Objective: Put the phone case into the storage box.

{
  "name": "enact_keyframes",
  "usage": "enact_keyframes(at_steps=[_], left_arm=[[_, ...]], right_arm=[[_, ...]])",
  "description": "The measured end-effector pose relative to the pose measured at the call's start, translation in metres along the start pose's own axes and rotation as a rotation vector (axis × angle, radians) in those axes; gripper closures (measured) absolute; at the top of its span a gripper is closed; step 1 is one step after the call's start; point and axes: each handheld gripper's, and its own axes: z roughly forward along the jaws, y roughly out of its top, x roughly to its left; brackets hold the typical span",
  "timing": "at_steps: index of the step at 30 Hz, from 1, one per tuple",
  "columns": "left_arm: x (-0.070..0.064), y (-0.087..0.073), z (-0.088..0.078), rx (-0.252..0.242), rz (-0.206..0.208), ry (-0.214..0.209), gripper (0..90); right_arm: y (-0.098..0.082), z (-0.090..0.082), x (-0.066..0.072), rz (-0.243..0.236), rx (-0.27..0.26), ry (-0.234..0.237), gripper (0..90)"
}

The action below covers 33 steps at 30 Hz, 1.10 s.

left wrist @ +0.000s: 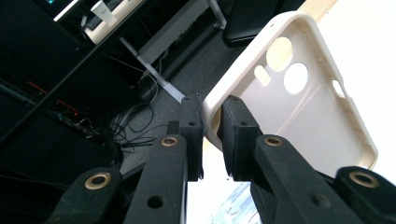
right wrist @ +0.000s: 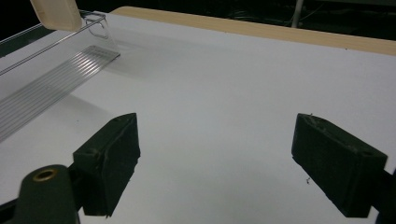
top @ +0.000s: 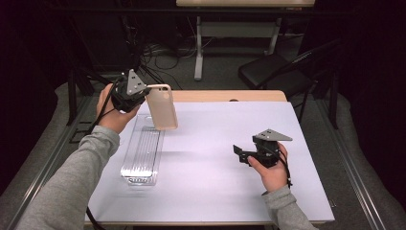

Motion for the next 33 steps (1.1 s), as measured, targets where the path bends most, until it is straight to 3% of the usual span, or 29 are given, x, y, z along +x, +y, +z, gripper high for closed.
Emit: enact_keyframes(at_steps=[8, 16, 33], left_arm=[[0.007, -0.008, 0.002, -0.012, 0.017, 0.025, 80.0], [0.014, -0.019, 0.002, -0.004, 0.039, 0.060, 80.0], [0.025, -0.035, 0.005, 0.023, 0.051, 0.123, 80.1]], right_arm=[[-0.002, -0.003, -0.001, 0.000, -0.001, -0.017, 13.3], [-0.006, 0.000, 0.000, -0.039, 0.029, -0.023, 0.0], [-0.010, 0.005, 0.004, -0.039, 0.061, -0.006, 0.0]])
